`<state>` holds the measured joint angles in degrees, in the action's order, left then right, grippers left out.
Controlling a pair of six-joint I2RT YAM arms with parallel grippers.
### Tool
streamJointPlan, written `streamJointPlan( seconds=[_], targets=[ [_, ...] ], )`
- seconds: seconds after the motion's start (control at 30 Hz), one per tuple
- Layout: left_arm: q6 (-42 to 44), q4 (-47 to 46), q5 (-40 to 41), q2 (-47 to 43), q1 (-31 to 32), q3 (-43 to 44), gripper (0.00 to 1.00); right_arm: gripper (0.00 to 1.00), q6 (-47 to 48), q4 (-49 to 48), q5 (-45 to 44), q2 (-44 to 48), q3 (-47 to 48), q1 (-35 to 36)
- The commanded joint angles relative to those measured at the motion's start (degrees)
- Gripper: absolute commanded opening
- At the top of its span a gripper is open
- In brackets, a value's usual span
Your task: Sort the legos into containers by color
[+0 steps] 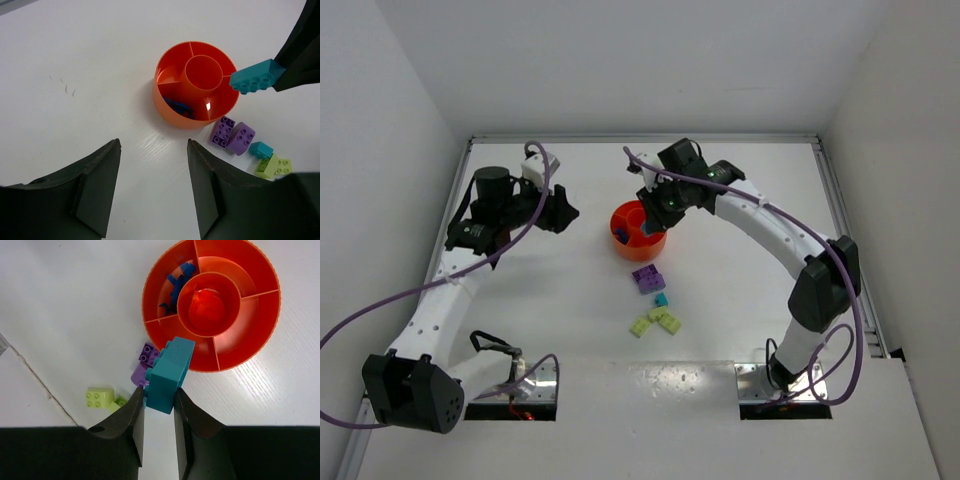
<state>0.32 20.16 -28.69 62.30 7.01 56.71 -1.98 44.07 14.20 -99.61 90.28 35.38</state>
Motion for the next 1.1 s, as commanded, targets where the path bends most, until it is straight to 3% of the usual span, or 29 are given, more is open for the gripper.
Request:
streamJointPlan(
  seconds=[0.0,0.63,0.73,0.87,0.97,1.07],
  targets=[
    [-0.9,-2.0,-0.5,0.0,-0.8,-0.6,0.61,0.15,-0.2,-0.2,2.2,-0.8,2.4,0.0],
    [-0.9,-2.5,-0.5,0.0,-0.8,-1.2,0.61,0.15,-0.2,0.8,-0.7,-6.3,5.3,0.0],
    [-0.9,-2.5,-0.5,0.0,-0.8,-1.2,0.61,0.2,-0.2,0.8,-1.3,-6.8,5.3,0.0],
    [-0.9,-3.0,-0.5,0.0,-0.8,-1.2,0.61,0.3,-0.7,0.8,-2.3,-6.8,5.8,-0.5],
    [-0.9,-3.0,-0.5,0.5,-0.8,-1.2,0.61,0.44,-0.7,0.8,-1.7,-6.0,5.8,-0.5],
    [-0.9,-3.6,0.1,0.5,-0.8,-1.2,0.61,0.5,-0.7,0.8,-0.5,-3.2,5.1,-0.5]
  ],
)
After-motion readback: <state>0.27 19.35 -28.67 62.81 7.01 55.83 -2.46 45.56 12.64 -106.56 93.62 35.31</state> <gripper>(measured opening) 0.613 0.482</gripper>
